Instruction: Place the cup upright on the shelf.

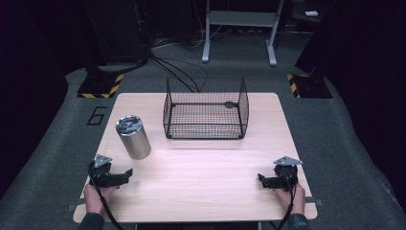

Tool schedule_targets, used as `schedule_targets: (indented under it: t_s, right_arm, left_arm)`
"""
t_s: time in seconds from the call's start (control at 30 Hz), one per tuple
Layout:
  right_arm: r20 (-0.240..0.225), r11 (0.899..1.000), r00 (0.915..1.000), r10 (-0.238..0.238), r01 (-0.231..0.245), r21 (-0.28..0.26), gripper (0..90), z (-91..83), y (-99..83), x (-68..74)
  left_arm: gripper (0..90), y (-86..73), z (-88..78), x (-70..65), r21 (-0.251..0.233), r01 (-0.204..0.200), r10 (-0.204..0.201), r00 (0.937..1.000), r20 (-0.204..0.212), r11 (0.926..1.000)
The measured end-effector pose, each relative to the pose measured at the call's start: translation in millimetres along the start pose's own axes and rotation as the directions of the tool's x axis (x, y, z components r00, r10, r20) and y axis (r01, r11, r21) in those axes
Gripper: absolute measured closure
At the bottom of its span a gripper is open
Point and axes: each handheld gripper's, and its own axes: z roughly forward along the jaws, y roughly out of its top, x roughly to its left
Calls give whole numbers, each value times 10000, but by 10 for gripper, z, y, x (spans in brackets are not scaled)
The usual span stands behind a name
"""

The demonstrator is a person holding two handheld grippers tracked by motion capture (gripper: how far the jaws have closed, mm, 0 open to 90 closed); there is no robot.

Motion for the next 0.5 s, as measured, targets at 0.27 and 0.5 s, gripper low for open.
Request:
schedule_targets:
  t_s: [0.27,0.5]
  right_arm:
    - [0,10000,10000,-5,5,-3,0,0,0,0]
    - [-1,10000,10000,-5,5,-6,0,1,0,0]
  left_arm:
    - [0,147,-77,-14,-449,74,-67,9999,145,9990]
    - [0,263,-118,-24,-797,98,-80,9997,222,9968]
